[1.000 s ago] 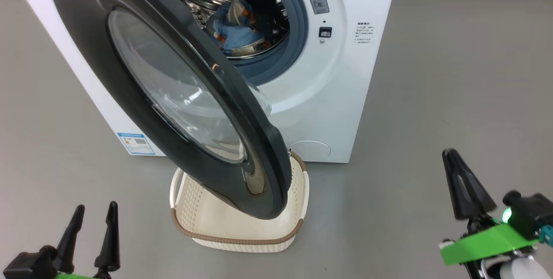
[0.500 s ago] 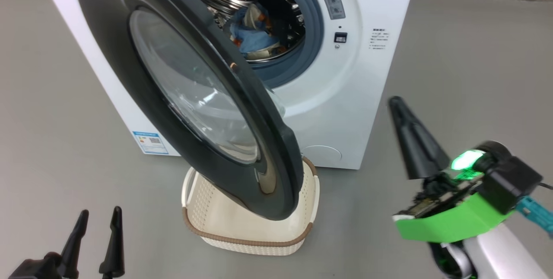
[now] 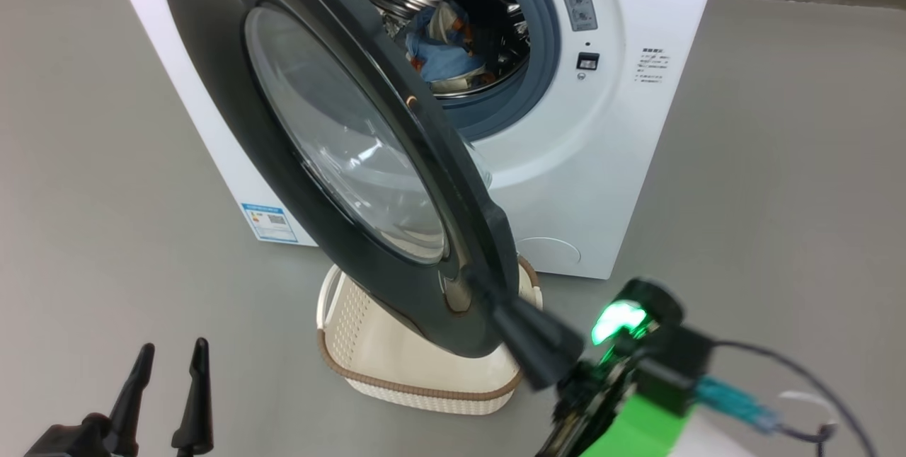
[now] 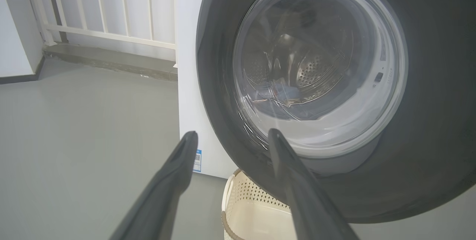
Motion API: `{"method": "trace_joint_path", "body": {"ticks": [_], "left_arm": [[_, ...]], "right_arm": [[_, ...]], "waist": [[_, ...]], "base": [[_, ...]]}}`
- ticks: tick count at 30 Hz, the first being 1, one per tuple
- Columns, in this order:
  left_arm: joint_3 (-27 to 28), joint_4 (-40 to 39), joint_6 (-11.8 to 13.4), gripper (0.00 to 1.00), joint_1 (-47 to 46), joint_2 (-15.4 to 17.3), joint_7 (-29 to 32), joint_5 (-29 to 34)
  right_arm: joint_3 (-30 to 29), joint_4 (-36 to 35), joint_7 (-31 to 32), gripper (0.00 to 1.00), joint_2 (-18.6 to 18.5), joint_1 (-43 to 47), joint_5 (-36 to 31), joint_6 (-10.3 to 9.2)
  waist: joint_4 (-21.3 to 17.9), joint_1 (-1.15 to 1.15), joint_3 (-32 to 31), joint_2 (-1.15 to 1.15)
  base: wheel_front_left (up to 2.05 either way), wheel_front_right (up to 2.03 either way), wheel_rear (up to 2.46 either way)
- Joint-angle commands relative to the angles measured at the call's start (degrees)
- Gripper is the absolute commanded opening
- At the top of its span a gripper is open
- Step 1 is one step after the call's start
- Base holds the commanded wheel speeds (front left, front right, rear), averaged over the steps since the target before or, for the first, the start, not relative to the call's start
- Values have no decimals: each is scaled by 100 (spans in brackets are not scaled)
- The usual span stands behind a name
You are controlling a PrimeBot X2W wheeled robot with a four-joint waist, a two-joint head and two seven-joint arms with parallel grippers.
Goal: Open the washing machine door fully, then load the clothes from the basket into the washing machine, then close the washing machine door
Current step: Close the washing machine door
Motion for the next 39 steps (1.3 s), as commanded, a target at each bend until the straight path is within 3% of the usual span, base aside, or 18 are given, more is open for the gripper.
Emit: {"method": "trace_joint_path", "body": {"ticks": [1,10,22,39], "left_arm": [[189,-157,-20,100,-137,84,-61,28],[188,-93,-20,100,-175,15,-61,2],[169,-79,-20,100,-232,-17,-61,-11],[97,-131,-20,100,-446,-130,-61,-19]], "right_arm": [[100,-77,-27,0,48,-145,128,25],[722,870,-27,0,130,-158,255,25],[284,1627,-27,0,396,-194,274,25],[-264,1938,-27,0,529,-593,200,25]], "waist": [[18,0,15,0],[68,0,55,0],[79,0,126,0],[224,0,418,0]], "base": [[0,0,0],[0,0,0],[0,0,0],[0,0,0]]}}
